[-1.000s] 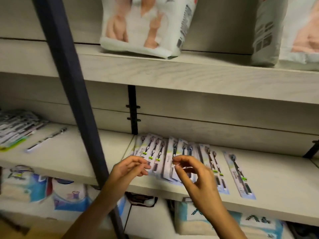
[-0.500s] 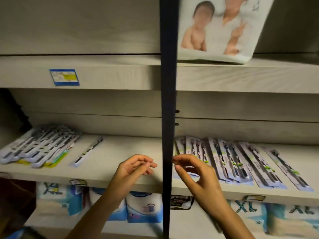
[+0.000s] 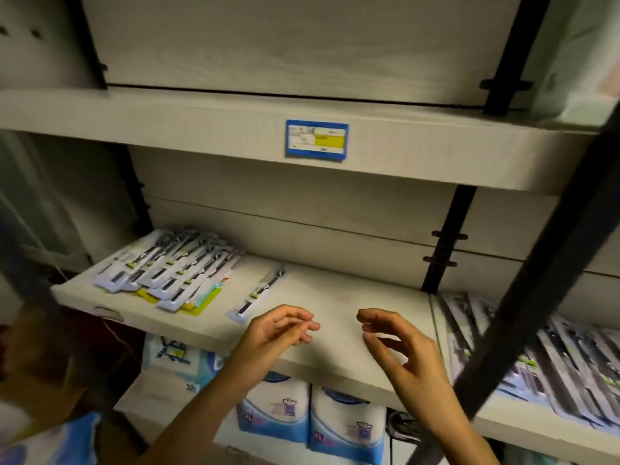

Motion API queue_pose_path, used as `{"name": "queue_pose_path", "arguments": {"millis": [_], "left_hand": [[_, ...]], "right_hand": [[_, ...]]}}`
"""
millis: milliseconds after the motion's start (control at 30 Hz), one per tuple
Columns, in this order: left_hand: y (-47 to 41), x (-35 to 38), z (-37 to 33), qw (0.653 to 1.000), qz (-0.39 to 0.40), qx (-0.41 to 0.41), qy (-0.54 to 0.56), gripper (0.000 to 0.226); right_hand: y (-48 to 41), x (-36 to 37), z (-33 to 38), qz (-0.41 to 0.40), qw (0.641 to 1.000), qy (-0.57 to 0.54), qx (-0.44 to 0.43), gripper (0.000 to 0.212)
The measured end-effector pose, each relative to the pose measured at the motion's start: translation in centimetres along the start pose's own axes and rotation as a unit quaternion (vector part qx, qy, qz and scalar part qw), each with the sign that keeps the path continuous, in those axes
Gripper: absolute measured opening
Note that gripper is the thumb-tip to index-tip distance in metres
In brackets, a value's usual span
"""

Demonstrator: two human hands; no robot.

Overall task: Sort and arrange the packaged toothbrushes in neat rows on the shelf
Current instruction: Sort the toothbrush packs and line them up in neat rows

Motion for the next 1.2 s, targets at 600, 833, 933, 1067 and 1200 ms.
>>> {"name": "queue_pose_path", "arguments": {"millis": [600,833,933,1067,1200], "left_hand": [[-13.9,-18.0,7.9,0.942,-0.082,-0.058,-0.319,0.013],[-18.7,-14.7,10.9,0.774,-0.107,-0.071,-0.62,0.057],[-19.0,-14.2,11.4,0.751,-0.092,-0.045,-0.652,0.049],[-19.2,-14.4,11.9,0.773,-0.075,-0.067,-0.627,0.044],[-17.2,-16.1,9.4,0.87,-0.081,-0.04,-0.485,0.04]], "right_hand": [[-7.8,16.5,-0.8,-0.143,0.981,0.077,0.105,0.023],[-8.0,17.3,-1.1,-0.124,0.976,0.109,0.139,0.023],[-8.2,17.3,-1.5,-0.114,0.974,0.124,0.152,0.022],[-8.3,17.8,-2.6,-0.101,0.969,0.138,0.179,0.021],[-8.4,18.9,-4.8,-0.128,0.96,0.105,0.225,0.018]]}}
Point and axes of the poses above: each hand's wrist, its own y-axis away from the middle knuckle, its own x-axis out of the palm, z = x × y, the point moved 8 cm from there along -y, towards the middle knuckle, and after that the axes turned 15 degrees about -x, right-handed, at the moved point
